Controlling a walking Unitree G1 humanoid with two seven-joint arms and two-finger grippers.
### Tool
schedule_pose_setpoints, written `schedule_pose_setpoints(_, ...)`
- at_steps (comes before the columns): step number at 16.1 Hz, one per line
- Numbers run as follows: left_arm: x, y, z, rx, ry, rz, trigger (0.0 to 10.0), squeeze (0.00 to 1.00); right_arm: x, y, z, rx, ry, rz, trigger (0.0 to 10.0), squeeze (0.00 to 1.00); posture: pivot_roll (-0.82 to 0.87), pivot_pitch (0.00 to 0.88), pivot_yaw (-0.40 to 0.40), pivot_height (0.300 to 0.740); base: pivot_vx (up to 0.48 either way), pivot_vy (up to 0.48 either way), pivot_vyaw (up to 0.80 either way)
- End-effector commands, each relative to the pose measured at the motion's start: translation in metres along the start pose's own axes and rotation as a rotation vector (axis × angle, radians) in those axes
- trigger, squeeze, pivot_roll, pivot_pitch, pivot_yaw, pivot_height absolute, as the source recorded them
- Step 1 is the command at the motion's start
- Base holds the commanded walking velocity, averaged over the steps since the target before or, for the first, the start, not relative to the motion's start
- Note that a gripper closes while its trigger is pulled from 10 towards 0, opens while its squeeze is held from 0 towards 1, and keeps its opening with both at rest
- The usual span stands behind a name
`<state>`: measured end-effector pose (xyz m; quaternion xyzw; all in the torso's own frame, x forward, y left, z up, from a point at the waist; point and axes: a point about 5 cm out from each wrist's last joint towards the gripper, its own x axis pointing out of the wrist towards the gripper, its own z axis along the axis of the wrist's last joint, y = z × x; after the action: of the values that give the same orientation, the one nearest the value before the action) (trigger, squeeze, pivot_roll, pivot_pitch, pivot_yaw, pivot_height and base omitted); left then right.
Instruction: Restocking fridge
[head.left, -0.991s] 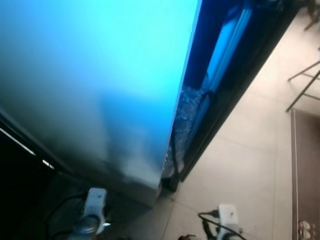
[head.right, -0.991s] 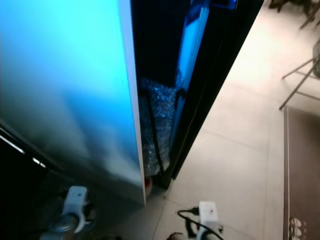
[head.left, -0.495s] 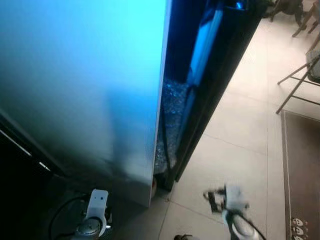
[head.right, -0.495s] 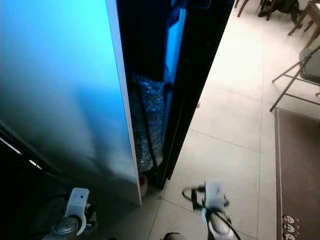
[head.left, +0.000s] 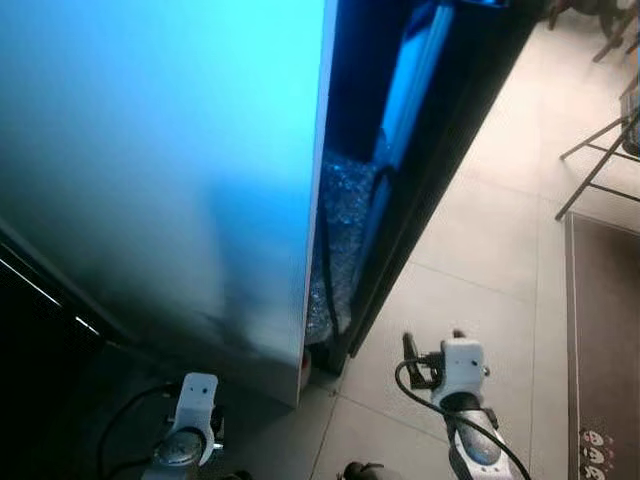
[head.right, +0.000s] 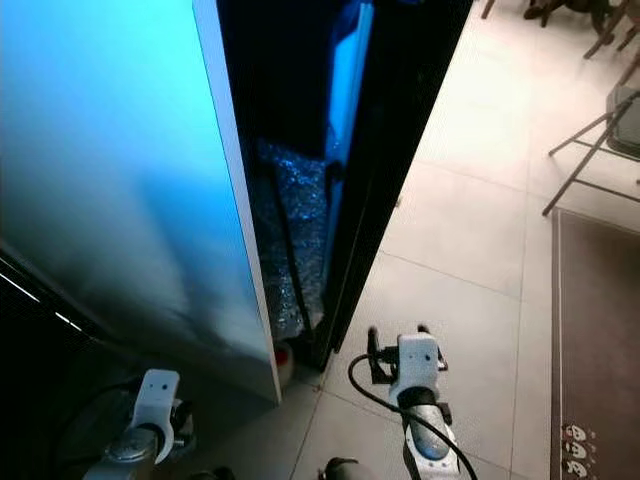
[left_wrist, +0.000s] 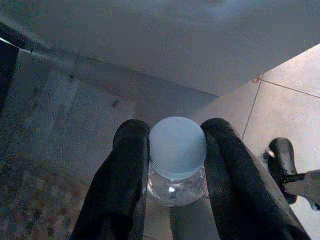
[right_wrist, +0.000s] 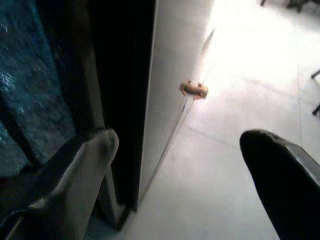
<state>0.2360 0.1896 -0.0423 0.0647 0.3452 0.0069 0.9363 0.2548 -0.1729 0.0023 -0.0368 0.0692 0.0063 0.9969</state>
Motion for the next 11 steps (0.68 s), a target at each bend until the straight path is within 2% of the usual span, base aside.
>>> schedule_pose_setpoints(1, -0.003, -0.002, -0.008, 0.003, 0.029, 0.008, 10.0, 0.00, -0.003, -0.002, 0.003, 0.007, -0.038, -0.008, 10.0, 0.00, -0.11, 0.168, -0.058, 0.740, 0.000, 0.000, 0.00)
schedule_pose_setpoints(2, -0.003, -0.003, -0.005, 0.004, 0.022, 0.007, 10.0, 0.00, 0.000, -0.002, 0.023, -0.010, -0.132, 0.005, 10.0, 0.12, -0.12, 0.165, -0.059, 0.740, 0.000, 0.000, 0.00)
schedule_pose_setpoints(3, -0.003, -0.003, -0.005, 0.004, 0.021, 0.007, 10.0, 0.00, 0.001, -0.002, 0.028, -0.012, -0.151, 0.010, 10.0, 0.12, -0.12, 0.165, -0.059, 0.740, 0.000, 0.000, 0.00)
schedule_pose_setpoints(4, -0.003, -0.004, -0.004, 0.004, 0.019, 0.007, 10.0, 0.00, 0.003, -0.001, 0.037, -0.040, -0.178, 0.014, 10.0, 1.00, -0.12, 0.160, -0.062, 0.740, 0.000, 0.000, 0.00)
schedule_pose_setpoints(5, -0.004, -0.005, -0.003, 0.003, 0.016, 0.008, 10.0, 0.00, 0.002, -0.002, 0.042, -0.091, -0.192, 0.026, 10.0, 1.00, -0.12, 0.156, -0.065, 0.740, 0.000, 0.000, 0.00)
schedule_pose_setpoints(7, -0.005, -0.015, 0.007, 0.001, -0.001, 0.006, 10.0, 0.00, 0.000, -0.007, 0.046, -0.099, -0.200, 0.031, 10.0, 1.00, -0.13, 0.155, -0.068, 0.740, 0.000, 0.000, 0.00)
schedule_pose_setpoints(8, -0.007, -0.024, 0.018, -0.002, -0.016, 0.005, 10.0, 0.00, -0.002, -0.009, 0.051, -0.087, -0.206, 0.042, 10.0, 1.00, -0.12, 0.156, -0.069, 0.740, 0.000, 0.000, 0.00)
schedule_pose_setpoints(9, -0.008, -0.031, 0.024, -0.004, -0.023, 0.005, 10.0, 0.00, -0.002, -0.010, 0.056, -0.042, -0.219, 0.036, 10.0, 1.00, -0.13, 0.159, -0.071, 0.740, 0.000, 0.000, 0.00)
schedule_pose_setpoints(10, -0.012, -0.044, 0.038, -0.008, -0.037, 0.004, 10.0, 0.00, -0.002, -0.011, 0.066, 0.025, -0.241, 0.053, 10.0, 1.00, -0.13, 0.160, -0.071, 0.740, 0.000, 0.000, 0.00)
schedule_pose_setpoints(11, -0.014, -0.049, 0.042, -0.010, -0.041, 0.003, 10.0, 0.00, -0.002, -0.009, 0.070, 0.041, -0.248, 0.072, 10.0, 1.00, -0.14, 0.161, -0.070, 0.740, 0.000, 0.000, 0.00)
